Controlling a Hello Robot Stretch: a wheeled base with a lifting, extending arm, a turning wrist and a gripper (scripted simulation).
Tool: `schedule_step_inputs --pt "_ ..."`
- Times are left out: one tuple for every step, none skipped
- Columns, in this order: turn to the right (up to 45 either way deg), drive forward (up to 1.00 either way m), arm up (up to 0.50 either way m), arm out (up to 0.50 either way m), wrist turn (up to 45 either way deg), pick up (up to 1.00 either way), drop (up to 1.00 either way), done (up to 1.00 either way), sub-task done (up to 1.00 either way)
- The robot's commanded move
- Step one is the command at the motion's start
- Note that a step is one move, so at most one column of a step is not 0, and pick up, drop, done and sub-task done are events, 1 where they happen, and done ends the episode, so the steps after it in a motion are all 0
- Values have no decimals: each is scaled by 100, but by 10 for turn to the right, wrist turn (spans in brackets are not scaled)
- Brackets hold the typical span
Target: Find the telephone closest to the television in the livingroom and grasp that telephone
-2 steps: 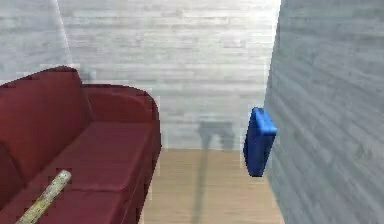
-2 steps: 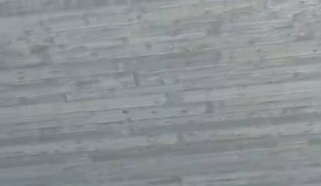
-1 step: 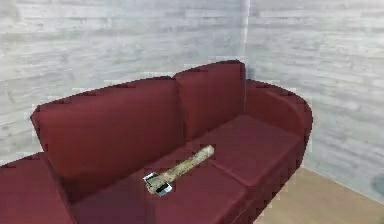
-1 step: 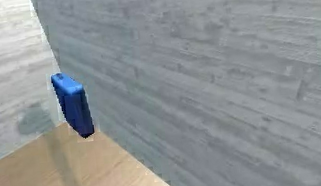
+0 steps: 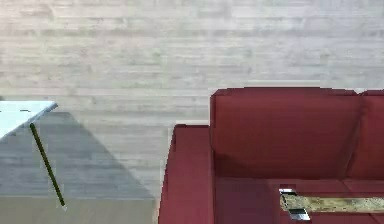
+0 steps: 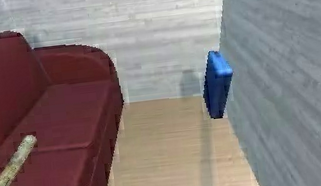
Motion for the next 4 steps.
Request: schedule_step_inputs --pt "-450 0 0 0 0 0 0 0 0" --pt "-420 0 0 0 0 0 0 0 0" --pt "0 30 0 0 0 0 0 0 0" --pt "390 0 0 0 0 0 0 0 0"
